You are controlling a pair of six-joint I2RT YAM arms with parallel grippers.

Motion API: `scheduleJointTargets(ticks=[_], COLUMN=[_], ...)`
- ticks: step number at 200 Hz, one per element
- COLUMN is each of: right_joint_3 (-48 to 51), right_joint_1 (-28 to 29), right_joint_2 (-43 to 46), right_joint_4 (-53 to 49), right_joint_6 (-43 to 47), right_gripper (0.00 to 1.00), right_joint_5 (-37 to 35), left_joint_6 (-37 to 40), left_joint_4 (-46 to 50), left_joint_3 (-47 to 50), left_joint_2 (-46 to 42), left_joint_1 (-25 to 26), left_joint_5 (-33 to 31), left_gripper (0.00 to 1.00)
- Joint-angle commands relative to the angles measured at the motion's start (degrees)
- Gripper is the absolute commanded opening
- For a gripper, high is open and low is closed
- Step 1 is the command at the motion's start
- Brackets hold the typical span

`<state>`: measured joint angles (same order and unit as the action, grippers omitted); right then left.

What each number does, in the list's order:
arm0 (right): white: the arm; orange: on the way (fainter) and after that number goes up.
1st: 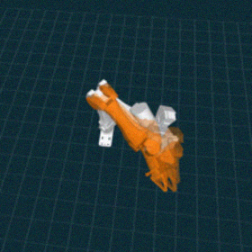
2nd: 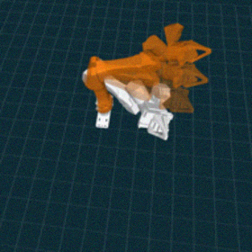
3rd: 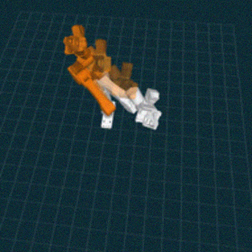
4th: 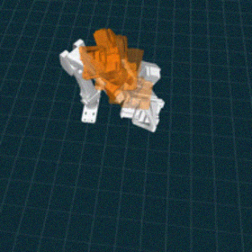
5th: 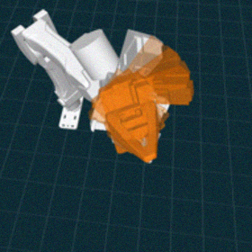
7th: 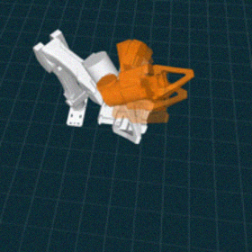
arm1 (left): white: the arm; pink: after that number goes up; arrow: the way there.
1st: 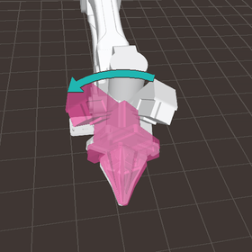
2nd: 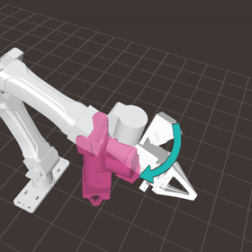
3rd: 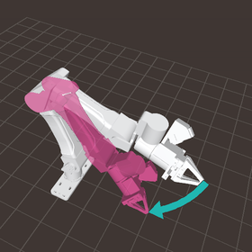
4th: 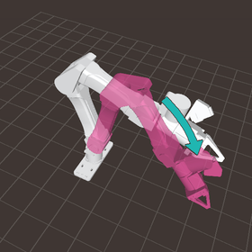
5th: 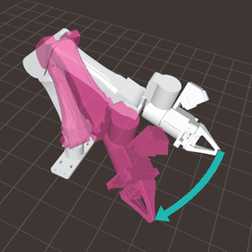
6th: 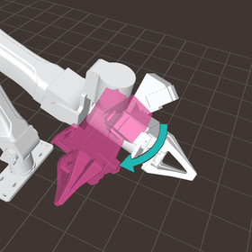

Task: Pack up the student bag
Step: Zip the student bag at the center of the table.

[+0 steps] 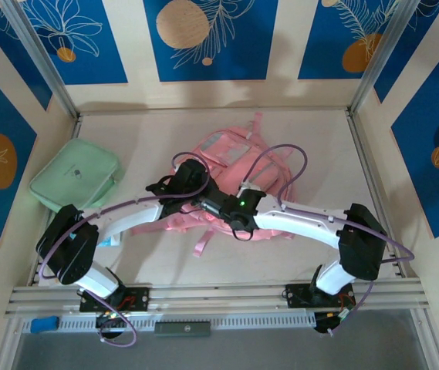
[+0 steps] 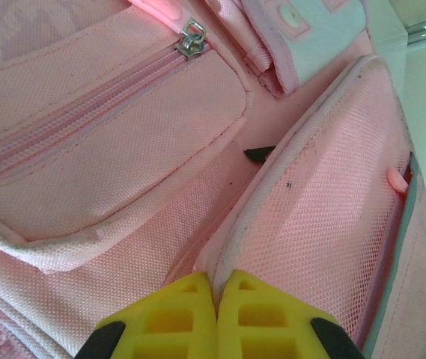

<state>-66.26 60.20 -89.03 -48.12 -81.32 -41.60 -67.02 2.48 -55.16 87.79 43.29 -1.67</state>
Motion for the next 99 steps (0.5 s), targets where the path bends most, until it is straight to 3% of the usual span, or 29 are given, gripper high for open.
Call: scheduleJointTargets(ticks=[1,63,99], right_joint_3=[-1.4,-1.0,-2.4], right_joint_1=[-0.7,-0.4,-1.8], right_joint_2=[-0.4,-2.8,-6.0], right_joint_4=[0.6,5.8,2.9], right_joint_6=[5.6,9.9,8.8], right_gripper=[0.38,0.31,0.24], right_joint_5=[2.1,3.1,2.6], left_joint_6=[1.3,1.3,1.5], left_joint_4=[-1.0,-0.9,-0.6], left_joint_3=[-2.7,-2.6,-2.9], left_joint_2=[-2.8,-2.8,-3.0], left_joint_1=[-1.1,-1.3,-1.3], left_joint_5=[-0.7,-0.9,-1.0], left_gripper=[0.0,0.0,0.0])
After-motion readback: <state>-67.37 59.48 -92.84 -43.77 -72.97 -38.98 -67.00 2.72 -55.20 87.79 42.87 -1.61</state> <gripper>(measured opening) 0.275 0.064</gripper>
